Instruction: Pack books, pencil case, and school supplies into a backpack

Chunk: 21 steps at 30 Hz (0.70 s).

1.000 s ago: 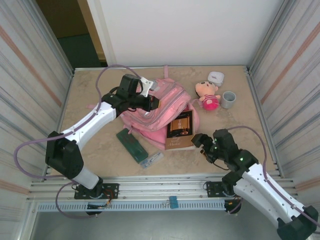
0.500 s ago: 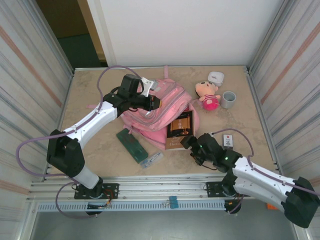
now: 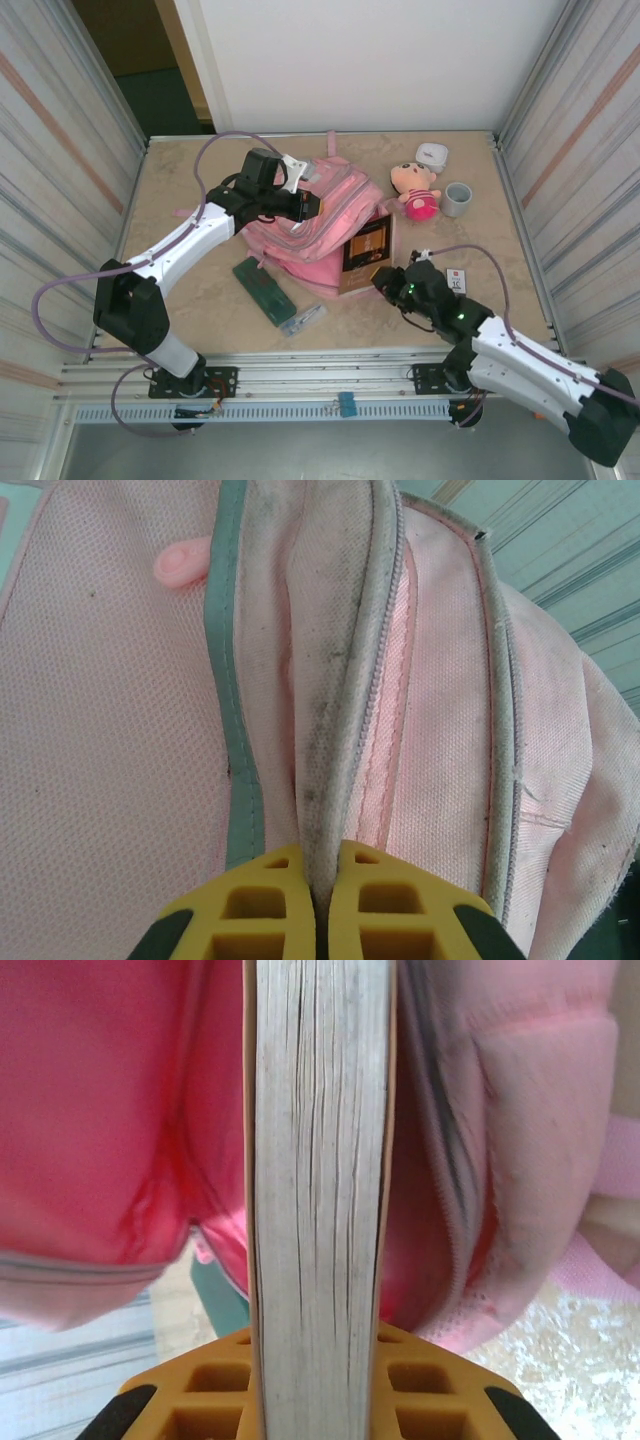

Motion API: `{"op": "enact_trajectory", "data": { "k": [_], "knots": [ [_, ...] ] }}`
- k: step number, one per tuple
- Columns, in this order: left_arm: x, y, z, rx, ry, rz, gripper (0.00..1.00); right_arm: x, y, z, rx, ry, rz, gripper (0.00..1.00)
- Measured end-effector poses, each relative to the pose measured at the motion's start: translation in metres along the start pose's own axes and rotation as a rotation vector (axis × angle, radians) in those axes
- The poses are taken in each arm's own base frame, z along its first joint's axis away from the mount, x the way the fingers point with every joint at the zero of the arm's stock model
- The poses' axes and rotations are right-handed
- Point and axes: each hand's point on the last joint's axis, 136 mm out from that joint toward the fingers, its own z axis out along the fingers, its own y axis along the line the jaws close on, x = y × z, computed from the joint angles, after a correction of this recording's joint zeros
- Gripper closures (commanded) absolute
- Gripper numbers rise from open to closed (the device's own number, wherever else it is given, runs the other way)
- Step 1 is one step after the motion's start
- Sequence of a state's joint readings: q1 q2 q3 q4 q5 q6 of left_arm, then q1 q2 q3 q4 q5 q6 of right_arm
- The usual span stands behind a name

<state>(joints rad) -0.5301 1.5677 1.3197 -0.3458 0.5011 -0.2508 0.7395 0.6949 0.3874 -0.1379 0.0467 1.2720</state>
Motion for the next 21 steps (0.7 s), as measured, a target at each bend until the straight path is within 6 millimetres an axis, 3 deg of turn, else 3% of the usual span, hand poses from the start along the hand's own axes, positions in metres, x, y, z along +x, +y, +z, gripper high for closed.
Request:
{"op": "enact_trajectory", "data": {
  "k": [3,7,10,14,18,21],
  "knots": [
    [0.0,-0.001,0.0,0.005,0.0,0.001,1.0,-0.026,0.013,-0.014,-0.059,-0.02,-0.021,1.0],
    [-0.001,-0.003,0.001,0.019,0.0,0.002,1.0,-0.052,0.013,-0.015,-0.11,0.008,0.027,1.0],
    [-0.002,-0.005,0.002,0.033,0.003,0.002,1.0,-0.043,0.016,-0.005,-0.144,0.124,0.044,1.0],
    [-0.007,-0.007,0.0,0.051,-0.008,-0.006,1.0,-0.024,0.034,0.005,-0.185,0.286,0.044,1.0],
    [-0.015,-0.007,-0.002,0.071,-0.032,-0.021,1.0,-0.013,0.047,0.015,-0.209,0.358,0.024,1.0],
    [-0.02,-0.007,-0.004,0.088,-0.041,-0.024,1.0,-0.007,0.047,0.03,-0.211,0.392,0.021,1.0]
  ]
}}
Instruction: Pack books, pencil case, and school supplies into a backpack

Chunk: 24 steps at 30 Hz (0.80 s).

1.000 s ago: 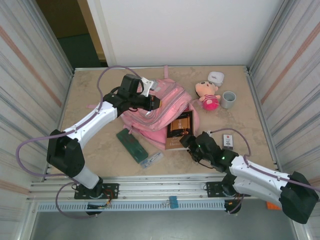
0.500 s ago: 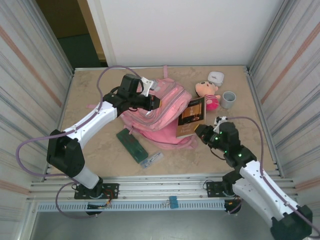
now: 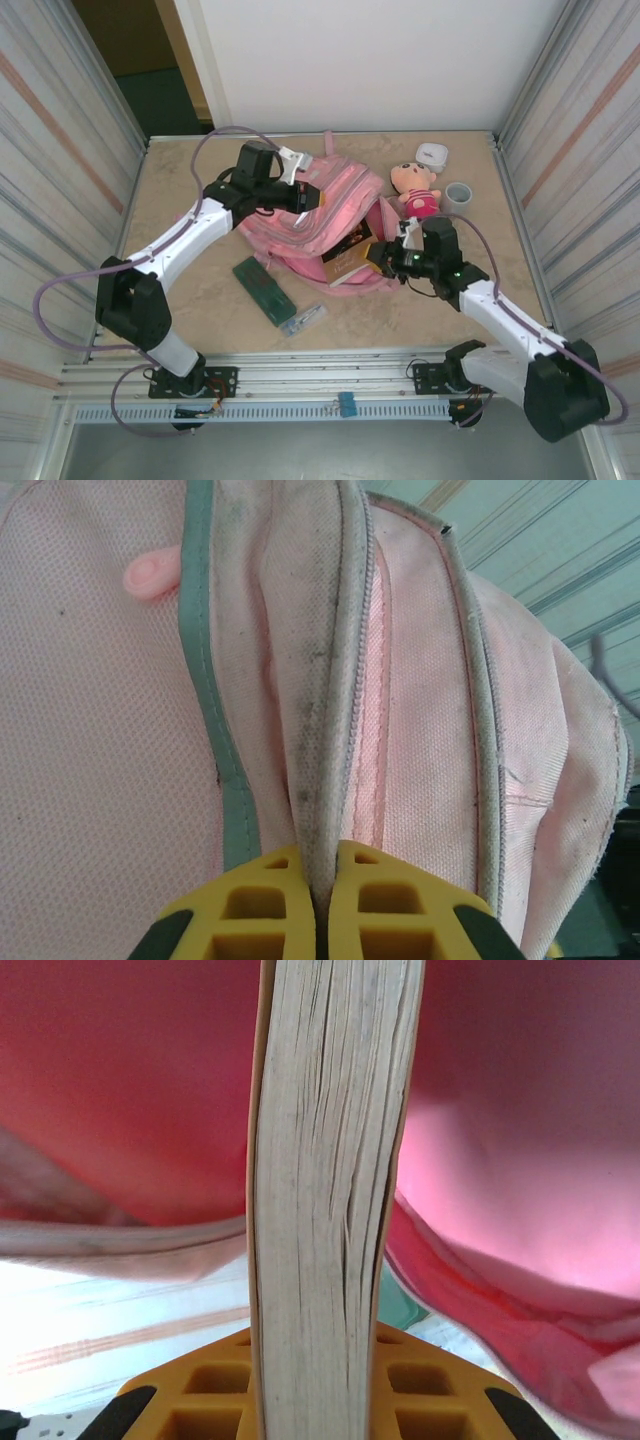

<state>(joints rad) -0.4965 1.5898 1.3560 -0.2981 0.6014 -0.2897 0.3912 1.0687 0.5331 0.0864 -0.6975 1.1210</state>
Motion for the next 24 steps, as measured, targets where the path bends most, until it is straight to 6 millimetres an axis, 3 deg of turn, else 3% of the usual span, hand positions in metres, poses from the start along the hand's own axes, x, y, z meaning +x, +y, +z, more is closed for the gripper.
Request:
{"op": "enact_trajectory", "data": {
  "k": [5,14,19,24],
  "knots": [
    [-0.003,-0.007,-0.002,0.049,-0.004,0.002,1.0,-0.014,-0.006,0.033,0.004,0.028,0.018,1.0],
    [-0.01,-0.014,-0.008,0.125,-0.017,-0.011,1.0,-0.052,0.025,0.086,-0.096,0.022,-0.006,1.0],
    [-0.015,-0.013,-0.011,0.137,-0.031,-0.005,1.0,-0.07,0.011,0.108,-0.078,-0.013,0.027,1.0],
    [-0.017,-0.008,-0.012,0.12,-0.04,-0.008,1.0,-0.079,-0.017,0.122,-0.005,-0.037,0.07,0.71]
  ]
}}
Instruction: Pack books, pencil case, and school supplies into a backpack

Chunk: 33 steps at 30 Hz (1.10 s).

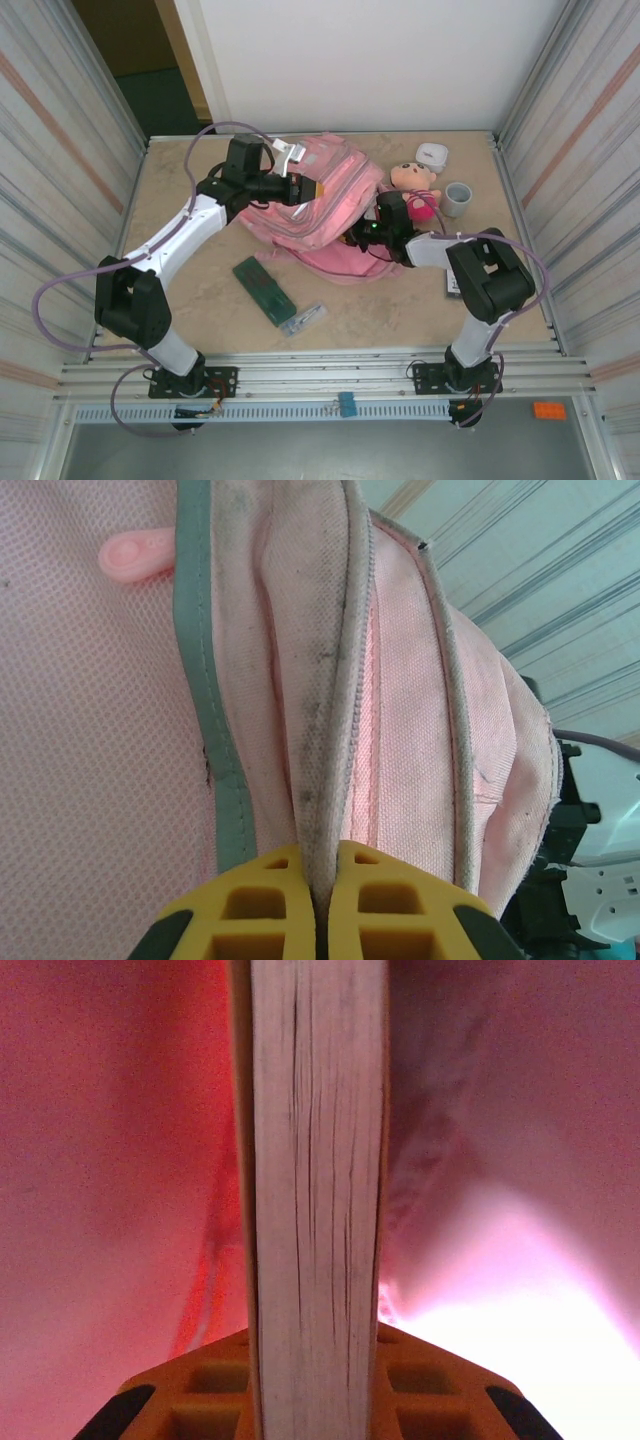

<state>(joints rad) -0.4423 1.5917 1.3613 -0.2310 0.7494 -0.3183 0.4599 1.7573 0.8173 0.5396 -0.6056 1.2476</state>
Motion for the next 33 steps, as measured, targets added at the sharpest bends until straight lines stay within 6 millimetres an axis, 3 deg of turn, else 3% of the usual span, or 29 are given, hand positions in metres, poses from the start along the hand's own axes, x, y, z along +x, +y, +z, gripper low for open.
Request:
{"op": "enact_trajectory", "data": {
  "k": [4,7,16,19,23,27,33],
  "knots": [
    [0.003,0.009,0.0,-0.051,0.005,0.006,1.0,-0.009,-0.015,-0.003,0.075,-0.045,0.002,0.52],
    [0.007,0.016,0.0,-0.084,0.016,0.012,1.0,-0.014,-0.021,-0.015,0.127,-0.079,-0.006,0.44],
    [0.021,0.018,0.006,-0.092,0.048,0.007,1.0,0.004,0.008,-0.085,0.205,-0.153,-0.091,0.43],
    [0.022,0.018,0.006,-0.091,0.049,-0.003,1.0,0.014,0.007,-0.103,0.243,-0.182,-0.096,0.48],
    [0.021,0.017,0.006,-0.086,0.043,-0.021,1.0,0.028,-0.011,-0.114,0.303,-0.194,-0.079,0.68],
    [0.019,0.016,0.007,-0.077,0.038,-0.037,1.0,0.033,-0.029,-0.115,0.345,-0.2,-0.054,0.76],
    [0.018,0.014,0.007,-0.061,0.03,-0.053,1.0,0.039,-0.034,-0.102,0.367,-0.198,-0.072,0.88]
  ]
}}
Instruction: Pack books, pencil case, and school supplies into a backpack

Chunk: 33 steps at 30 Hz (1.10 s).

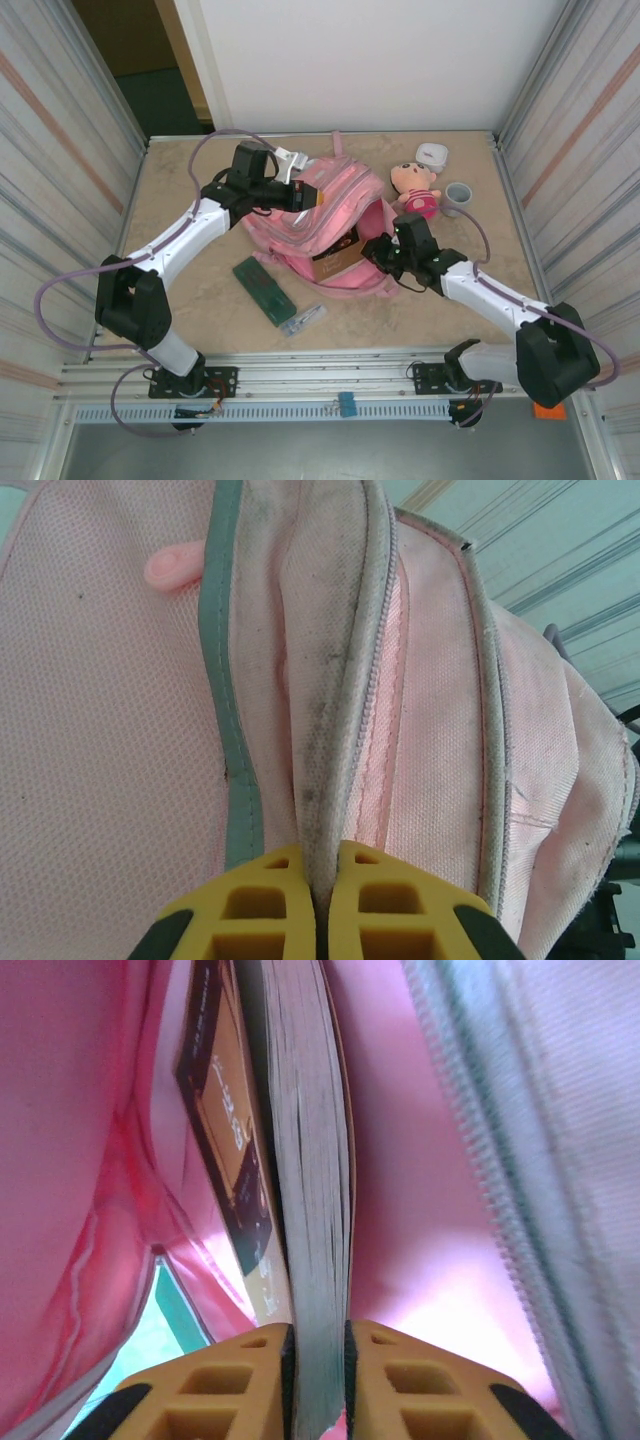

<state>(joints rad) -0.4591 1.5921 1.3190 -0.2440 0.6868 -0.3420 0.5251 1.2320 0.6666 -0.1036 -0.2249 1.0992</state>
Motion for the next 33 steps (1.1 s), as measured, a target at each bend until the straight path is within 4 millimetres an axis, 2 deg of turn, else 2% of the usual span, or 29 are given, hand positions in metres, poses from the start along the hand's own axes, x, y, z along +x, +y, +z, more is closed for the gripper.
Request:
{"op": "enact_trajectory", "data": {
  "k": [4,7,12,14,17,19,23,27,31,33],
  "knots": [
    [-0.001,-0.001,0.001,0.01,-0.001,-0.004,1.0,-0.002,-0.002,0.015,0.009,-0.01,0.01,0.97],
    [0.001,-0.001,0.003,0.021,0.007,-0.008,1.0,-0.009,0.003,0.022,-0.003,-0.03,0.004,0.99],
    [0.002,-0.001,0.004,0.025,0.011,-0.008,1.0,-0.03,0.036,0.029,-0.073,-0.075,-0.034,0.99],
    [0.002,0.0,0.004,0.025,0.011,-0.008,1.0,-0.04,0.047,0.032,-0.106,-0.091,-0.038,0.94],
    [0.003,0.001,0.005,0.018,0.012,-0.002,1.0,-0.053,0.044,0.034,-0.11,-0.11,-0.023,0.73],
    [0.005,0.003,0.005,0.007,0.015,0.007,1.0,-0.059,0.039,0.032,-0.099,-0.124,-0.024,0.64],
    [0.01,0.006,0.007,-0.013,0.032,0.035,1.0,-0.061,0.035,0.016,-0.079,-0.136,-0.042,0.54],
    [0.022,0.013,0.015,-0.032,0.064,0.071,1.0,-0.05,0.031,-0.017,-0.067,-0.136,-0.066,0.49],
    [0.047,0.024,0.034,-0.072,0.149,0.11,1.0,-0.041,0.009,-0.046,-0.014,-0.14,-0.054,0.47],
    [0.067,0.031,0.049,-0.093,0.212,0.131,1.0,-0.036,-0.004,-0.06,0.024,-0.144,-0.045,0.45]
  ]
}}
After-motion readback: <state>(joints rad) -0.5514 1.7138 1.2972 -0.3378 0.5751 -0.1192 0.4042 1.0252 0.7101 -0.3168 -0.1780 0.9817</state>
